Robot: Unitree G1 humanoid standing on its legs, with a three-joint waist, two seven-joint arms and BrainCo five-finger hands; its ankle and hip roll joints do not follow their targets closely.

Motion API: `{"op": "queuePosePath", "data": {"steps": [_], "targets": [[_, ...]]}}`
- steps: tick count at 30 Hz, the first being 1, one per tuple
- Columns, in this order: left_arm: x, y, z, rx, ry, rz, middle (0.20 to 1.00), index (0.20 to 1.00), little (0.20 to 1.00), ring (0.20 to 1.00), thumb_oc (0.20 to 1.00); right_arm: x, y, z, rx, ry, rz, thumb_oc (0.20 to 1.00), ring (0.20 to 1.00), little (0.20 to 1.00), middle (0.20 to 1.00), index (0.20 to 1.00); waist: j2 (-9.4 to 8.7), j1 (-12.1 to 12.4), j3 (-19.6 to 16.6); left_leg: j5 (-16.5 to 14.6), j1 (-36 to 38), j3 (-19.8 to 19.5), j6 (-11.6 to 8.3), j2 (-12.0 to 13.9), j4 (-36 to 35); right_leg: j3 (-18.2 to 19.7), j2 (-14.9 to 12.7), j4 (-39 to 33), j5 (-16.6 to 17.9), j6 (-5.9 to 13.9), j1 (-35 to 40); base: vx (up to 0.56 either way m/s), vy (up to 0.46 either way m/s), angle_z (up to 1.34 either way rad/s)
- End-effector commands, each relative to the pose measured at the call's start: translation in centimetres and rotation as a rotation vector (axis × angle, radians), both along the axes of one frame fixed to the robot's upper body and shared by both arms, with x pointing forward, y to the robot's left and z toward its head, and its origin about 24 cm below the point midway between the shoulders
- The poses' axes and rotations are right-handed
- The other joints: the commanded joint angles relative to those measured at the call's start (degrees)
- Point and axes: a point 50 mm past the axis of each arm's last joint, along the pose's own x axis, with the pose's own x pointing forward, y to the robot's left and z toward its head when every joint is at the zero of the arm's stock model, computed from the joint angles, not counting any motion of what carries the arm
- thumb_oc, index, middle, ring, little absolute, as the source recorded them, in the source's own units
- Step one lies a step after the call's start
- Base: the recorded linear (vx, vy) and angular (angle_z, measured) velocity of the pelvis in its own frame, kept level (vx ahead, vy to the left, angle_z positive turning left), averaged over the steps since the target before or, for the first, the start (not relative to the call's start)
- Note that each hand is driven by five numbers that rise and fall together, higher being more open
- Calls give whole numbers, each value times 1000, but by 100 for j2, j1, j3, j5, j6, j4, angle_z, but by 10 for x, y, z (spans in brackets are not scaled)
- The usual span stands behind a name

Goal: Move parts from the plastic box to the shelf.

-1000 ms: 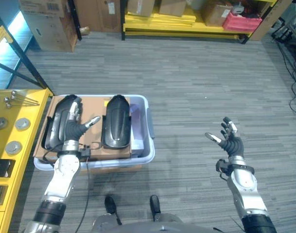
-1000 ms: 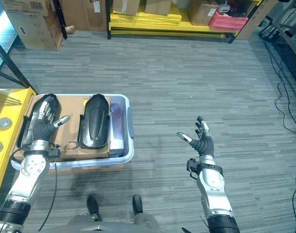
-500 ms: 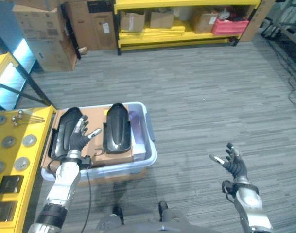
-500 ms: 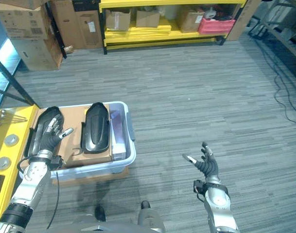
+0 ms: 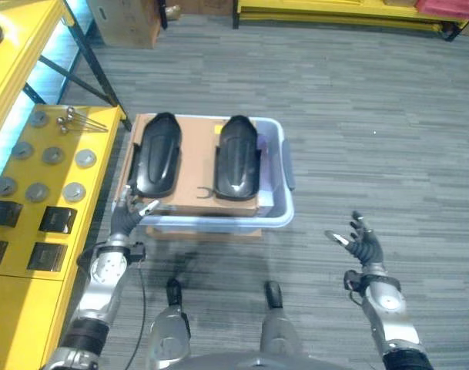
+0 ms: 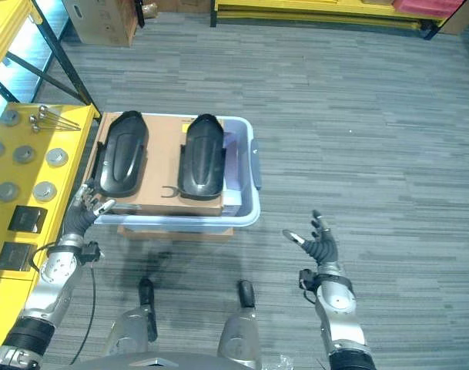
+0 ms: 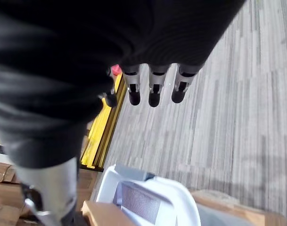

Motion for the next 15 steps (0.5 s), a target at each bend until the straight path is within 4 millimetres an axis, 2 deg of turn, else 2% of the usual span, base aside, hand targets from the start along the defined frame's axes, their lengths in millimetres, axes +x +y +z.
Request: {"op": "queuePosePath", "data": {"steps": [1, 2, 3, 5, 6, 9, 11, 12, 14, 15], "targets": [[-5, 5, 22, 16, -135, 16, 1000, 1000, 1000, 1000, 1000, 9, -16, 33, -165, -106, 18, 1000, 1000, 1000, 1000, 1000, 301, 127, -141, -800, 613, 149, -176, 323, -10, -47, 401, 587, -431, 724, 94, 83, 119, -76], [-5, 5, 22, 16, -135, 16, 1000, 1000, 1000, 1000, 1000, 9, -16, 33, -165, -106, 18, 1000, 1000, 1000, 1000, 1000, 301, 127, -141, -800, 613, 149, -176, 323, -10, -47, 401, 587, -431, 724, 94, 146, 206, -93], [-6, 2, 20, 2, -129, 2, 1000, 1000, 1000, 1000, 1000, 8, -15, 33, -209, -95, 27, 1000, 1000, 1000, 1000, 1000, 278, 103, -166, -809, 768, 161, -53, 178, -151, 66, 870, 468, -620, 724, -20, 139, 205, -61], [-5, -2, 19, 7, -128, -15, 1000, 1000, 1000, 1000, 1000, 7, -17, 36, -227, -111, 7, 1000, 1000, 1000, 1000, 1000, 330, 59, -135, -904, 830, 45, 43, -23, -263, 221, 1309, 254, -693, 724, -168, 125, 209, -28], [-4, -6, 20, 7, -136, -30, 1000, 1000, 1000, 1000, 1000, 7, -18, 38, -234, -121, -1, 1000, 1000, 1000, 1000, 1000, 364, 55, -115, -941, 835, -2, 67, -122, -268, 226, 1386, 203, -710, 724, -163, 55, 103, 7], [0, -21, 30, -36, -191, -85, 1000, 1000, 1000, 1000, 1000, 12, -19, 54, -340, -182, -21, 1000, 1000, 1000, 1000, 1000, 410, 54, -84, -1008, 804, -119, 94, -243, -194, 93, 1376, 95, -643, 713, -139, 23, 21, 70], [0, -24, 30, -46, -198, -95, 1000, 1000, 1000, 1000, 1000, 13, -20, 58, -361, -196, -30, 1000, 1000, 1000, 1000, 1000, 425, 79, -107, -1008, 815, -114, 87, -237, -225, 30, 1361, 32, -635, 701, -105, 38, -30, 41], [-1, -32, 32, -54, -208, -130, 1000, 1000, 1000, 1000, 1000, 22, -21, 72, -448, -240, -31, 1000, 1000, 1000, 1000, 1000, 467, 152, -164, -981, 842, -97, 60, -209, -308, -113, 1352, -67, -619, 679, -51, 76, -73, 2], [-1, -35, 32, -50, -209, -145, 1000, 1000, 1000, 1000, 1000, 24, -20, 76, -474, -256, -32, 1000, 1000, 1000, 1000, 1000, 490, 179, -168, -955, 835, -117, 49, -192, -351, -159, 1364, -101, -627, 664, -40, 34, -70, 10], [0, -39, 34, -44, -220, -157, 1000, 1000, 1000, 1000, 1000, 35, -19, 93, -510, -326, -42, 1000, 1000, 1000, 1000, 1000, 517, 254, -113, -925, 770, -170, 26, -179, -385, -208, 1390, -164, -623, 634, -78, -13, -55, 22]]}}
